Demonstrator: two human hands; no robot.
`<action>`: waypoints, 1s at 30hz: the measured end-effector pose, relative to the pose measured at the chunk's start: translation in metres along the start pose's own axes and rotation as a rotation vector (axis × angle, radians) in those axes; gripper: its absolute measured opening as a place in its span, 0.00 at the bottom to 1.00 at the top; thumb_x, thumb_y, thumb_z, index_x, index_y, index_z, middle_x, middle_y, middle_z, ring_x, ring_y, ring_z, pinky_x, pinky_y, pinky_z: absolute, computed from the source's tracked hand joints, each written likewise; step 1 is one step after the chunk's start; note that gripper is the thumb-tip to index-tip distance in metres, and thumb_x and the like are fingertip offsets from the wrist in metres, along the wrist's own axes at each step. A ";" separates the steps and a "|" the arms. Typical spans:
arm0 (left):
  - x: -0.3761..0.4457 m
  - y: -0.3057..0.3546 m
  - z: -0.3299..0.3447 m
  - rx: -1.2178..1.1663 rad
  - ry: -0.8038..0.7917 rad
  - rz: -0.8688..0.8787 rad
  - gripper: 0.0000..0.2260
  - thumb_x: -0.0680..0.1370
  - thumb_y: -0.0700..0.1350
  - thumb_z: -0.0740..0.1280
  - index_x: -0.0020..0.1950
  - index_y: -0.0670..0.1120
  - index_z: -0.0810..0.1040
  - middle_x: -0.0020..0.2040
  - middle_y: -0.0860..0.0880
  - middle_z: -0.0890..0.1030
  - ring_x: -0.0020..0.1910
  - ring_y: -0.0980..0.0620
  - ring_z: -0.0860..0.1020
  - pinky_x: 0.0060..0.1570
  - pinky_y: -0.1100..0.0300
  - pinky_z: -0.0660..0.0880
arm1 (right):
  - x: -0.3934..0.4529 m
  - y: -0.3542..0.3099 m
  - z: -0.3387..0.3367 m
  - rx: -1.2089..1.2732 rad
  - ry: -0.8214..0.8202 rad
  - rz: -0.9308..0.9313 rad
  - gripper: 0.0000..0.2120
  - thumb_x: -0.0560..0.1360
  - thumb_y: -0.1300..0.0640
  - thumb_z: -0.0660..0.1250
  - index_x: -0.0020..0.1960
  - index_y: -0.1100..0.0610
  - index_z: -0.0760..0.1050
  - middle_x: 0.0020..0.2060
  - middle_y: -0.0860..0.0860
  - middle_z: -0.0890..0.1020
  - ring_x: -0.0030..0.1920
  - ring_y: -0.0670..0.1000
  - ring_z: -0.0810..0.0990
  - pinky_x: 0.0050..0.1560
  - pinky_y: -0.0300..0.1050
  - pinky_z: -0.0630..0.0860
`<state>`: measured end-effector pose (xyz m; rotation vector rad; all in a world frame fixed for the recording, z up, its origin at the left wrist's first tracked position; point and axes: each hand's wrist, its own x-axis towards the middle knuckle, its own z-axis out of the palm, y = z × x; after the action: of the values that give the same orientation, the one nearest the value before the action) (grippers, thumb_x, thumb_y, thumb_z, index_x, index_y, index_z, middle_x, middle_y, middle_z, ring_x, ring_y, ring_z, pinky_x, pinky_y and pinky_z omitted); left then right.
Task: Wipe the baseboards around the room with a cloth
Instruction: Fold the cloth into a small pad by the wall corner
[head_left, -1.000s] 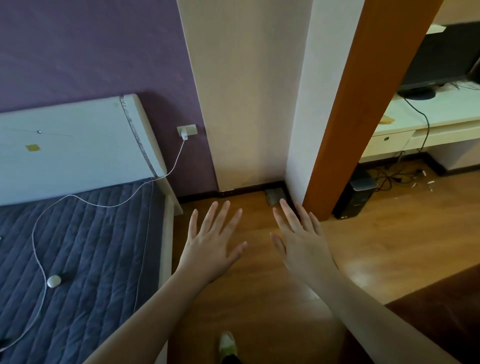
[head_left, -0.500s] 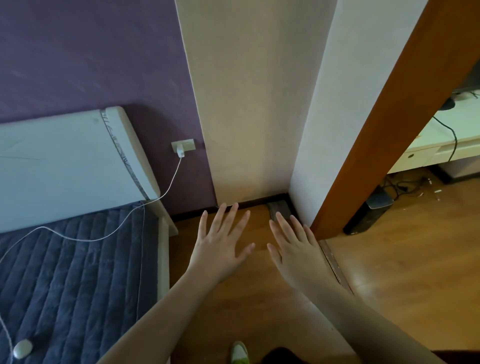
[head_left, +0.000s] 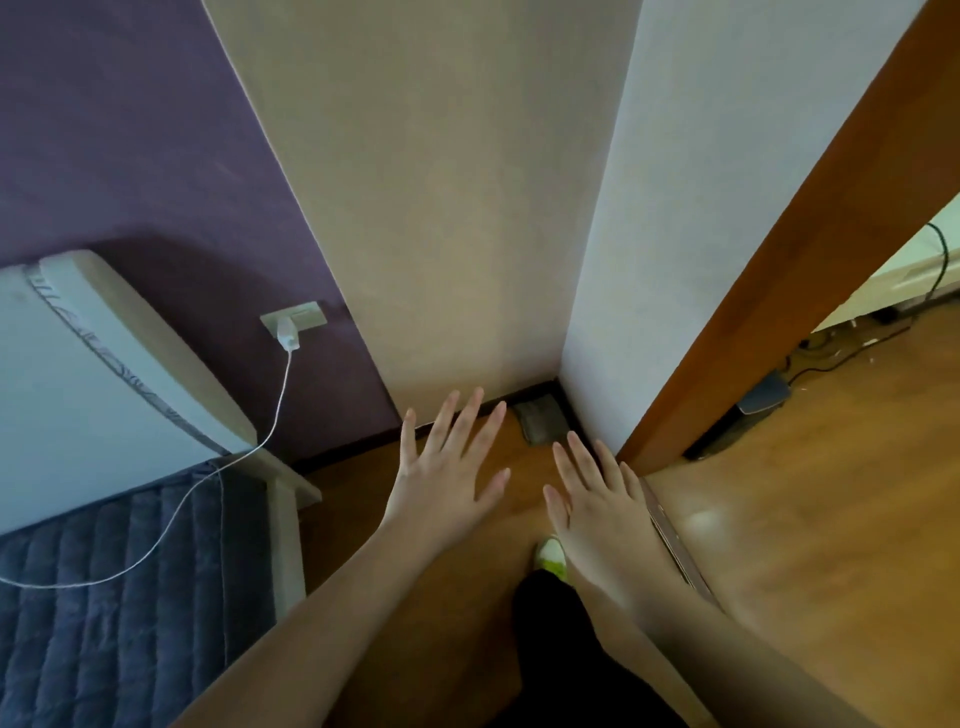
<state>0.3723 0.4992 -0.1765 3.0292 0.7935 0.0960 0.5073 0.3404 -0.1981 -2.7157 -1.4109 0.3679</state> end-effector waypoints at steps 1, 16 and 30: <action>0.020 -0.002 0.007 0.000 -0.010 0.003 0.30 0.82 0.65 0.49 0.81 0.56 0.48 0.82 0.49 0.52 0.80 0.47 0.50 0.73 0.35 0.49 | 0.021 0.008 0.003 -0.007 -0.012 0.000 0.34 0.77 0.36 0.29 0.80 0.46 0.44 0.80 0.47 0.46 0.79 0.53 0.44 0.78 0.55 0.47; 0.218 -0.080 0.111 0.027 -0.201 0.040 0.31 0.82 0.63 0.48 0.82 0.52 0.50 0.82 0.48 0.51 0.81 0.48 0.48 0.73 0.37 0.47 | 0.268 0.048 0.072 -0.026 -0.136 0.039 0.30 0.82 0.41 0.41 0.80 0.49 0.41 0.80 0.49 0.46 0.79 0.55 0.45 0.77 0.54 0.48; 0.275 -0.134 0.344 0.015 -0.260 0.144 0.30 0.82 0.63 0.46 0.82 0.52 0.49 0.81 0.46 0.53 0.80 0.45 0.51 0.73 0.40 0.48 | 0.368 0.047 0.292 0.063 -0.095 0.183 0.30 0.80 0.40 0.39 0.80 0.47 0.41 0.80 0.48 0.44 0.79 0.52 0.42 0.74 0.51 0.40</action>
<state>0.5670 0.7533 -0.5071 3.0204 0.5584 -0.2984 0.6791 0.5953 -0.5562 -2.8170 -1.1510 0.5495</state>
